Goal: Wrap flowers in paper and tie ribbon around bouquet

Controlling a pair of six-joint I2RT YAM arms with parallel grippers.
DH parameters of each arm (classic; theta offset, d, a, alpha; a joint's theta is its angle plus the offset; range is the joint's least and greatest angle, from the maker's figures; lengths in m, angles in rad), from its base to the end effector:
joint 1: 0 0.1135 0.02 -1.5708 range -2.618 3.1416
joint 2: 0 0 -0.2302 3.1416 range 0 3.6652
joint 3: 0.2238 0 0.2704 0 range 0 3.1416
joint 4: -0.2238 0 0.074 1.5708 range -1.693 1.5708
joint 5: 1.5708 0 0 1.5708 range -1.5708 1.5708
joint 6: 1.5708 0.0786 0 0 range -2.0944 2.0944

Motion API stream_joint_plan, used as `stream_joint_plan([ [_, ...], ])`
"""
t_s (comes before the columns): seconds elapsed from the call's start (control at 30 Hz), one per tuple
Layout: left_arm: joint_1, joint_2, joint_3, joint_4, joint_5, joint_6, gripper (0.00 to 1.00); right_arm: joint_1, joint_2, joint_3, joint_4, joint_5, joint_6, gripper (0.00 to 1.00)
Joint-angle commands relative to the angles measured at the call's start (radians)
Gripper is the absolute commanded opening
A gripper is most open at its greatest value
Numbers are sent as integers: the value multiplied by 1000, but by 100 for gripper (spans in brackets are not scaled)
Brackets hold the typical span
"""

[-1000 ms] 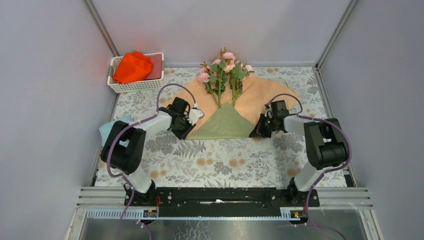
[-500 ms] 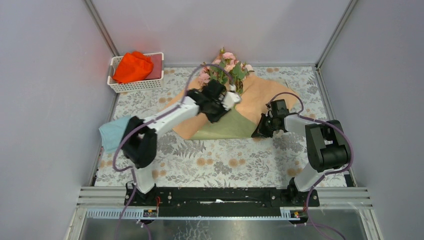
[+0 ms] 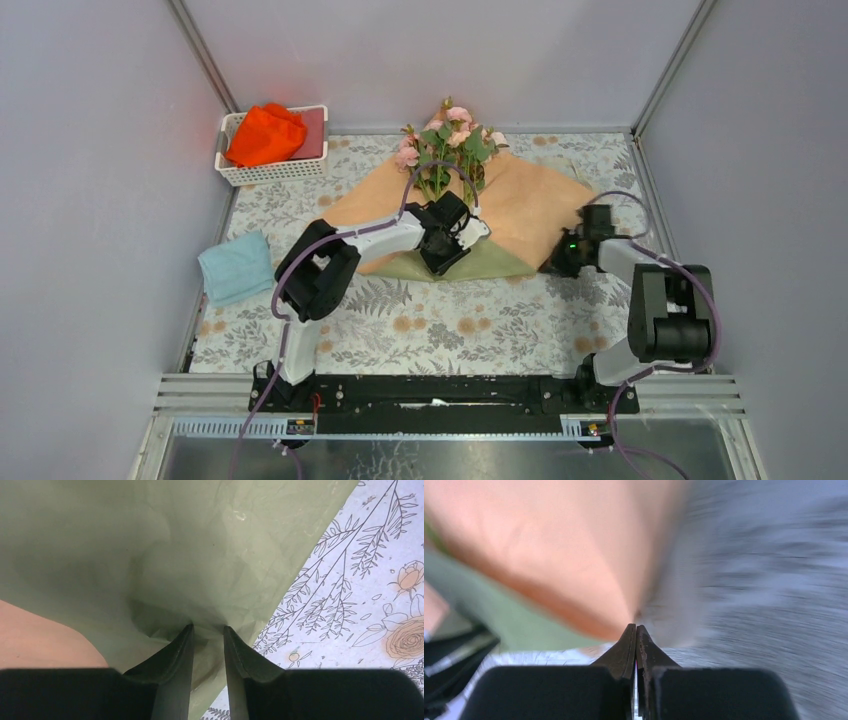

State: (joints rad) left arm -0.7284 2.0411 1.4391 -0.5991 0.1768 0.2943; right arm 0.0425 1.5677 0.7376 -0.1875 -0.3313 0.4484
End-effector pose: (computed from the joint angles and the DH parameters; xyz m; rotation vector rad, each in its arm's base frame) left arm 0.3119 -0.2968 0.0777 1.4093 2.4167 -0.3548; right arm 0.3180 0.0391 0.0634 0.4064 2.5917 0.6057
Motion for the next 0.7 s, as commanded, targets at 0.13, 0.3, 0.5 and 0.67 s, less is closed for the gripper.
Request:
stream_joint_plan([
  [0.13,4,17,-37,30,31,-17,35,-228,-347,-90,46,117,97,0],
  [0.3,5,-1,-49,41,38,-23,35,45,-422,-74,-49,220,185,40],
  [0.5,5,2,-42,41,48,-35,36,158,-426,-289,205,197,480,59],
  [0.67,5,8,-28,39,50,-39,36,175,-291,-296,312,166,525,65],
])
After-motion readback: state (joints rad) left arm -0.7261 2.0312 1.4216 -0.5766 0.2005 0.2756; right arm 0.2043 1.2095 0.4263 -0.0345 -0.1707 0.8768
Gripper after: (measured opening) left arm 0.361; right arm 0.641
